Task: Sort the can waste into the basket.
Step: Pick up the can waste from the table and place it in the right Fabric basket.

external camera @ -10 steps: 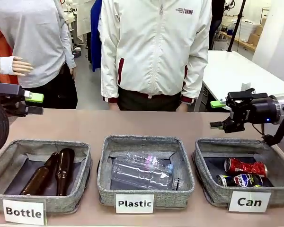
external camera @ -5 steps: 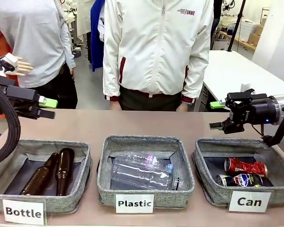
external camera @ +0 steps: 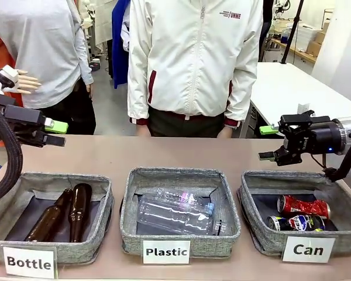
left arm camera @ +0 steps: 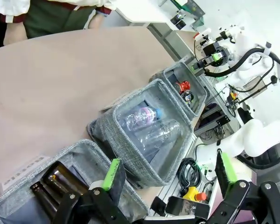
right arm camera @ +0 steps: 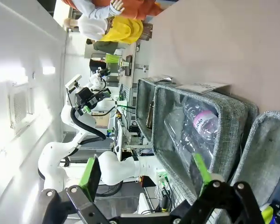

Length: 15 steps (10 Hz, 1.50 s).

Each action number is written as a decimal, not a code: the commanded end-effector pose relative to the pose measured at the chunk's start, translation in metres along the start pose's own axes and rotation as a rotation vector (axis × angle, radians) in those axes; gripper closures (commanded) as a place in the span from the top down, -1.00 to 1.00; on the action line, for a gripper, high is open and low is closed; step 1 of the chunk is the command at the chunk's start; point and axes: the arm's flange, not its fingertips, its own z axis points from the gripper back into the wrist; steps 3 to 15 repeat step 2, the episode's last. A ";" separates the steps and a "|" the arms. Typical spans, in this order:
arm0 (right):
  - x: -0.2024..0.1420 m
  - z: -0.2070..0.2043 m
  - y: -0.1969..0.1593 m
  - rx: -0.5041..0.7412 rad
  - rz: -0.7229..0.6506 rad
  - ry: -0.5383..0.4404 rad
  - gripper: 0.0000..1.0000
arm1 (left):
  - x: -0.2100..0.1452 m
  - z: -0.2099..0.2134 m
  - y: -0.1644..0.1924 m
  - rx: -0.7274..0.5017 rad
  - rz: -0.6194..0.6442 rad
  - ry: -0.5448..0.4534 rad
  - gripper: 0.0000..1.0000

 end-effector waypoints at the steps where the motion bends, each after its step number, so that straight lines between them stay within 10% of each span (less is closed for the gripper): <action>1: 0.000 -0.002 0.002 0.008 -0.002 0.003 1.00 | 0.000 0.003 -0.003 -0.005 0.007 0.014 1.00; 15: 0.000 -0.002 0.002 0.008 -0.002 0.003 1.00 | 0.000 0.003 -0.003 -0.005 0.007 0.014 1.00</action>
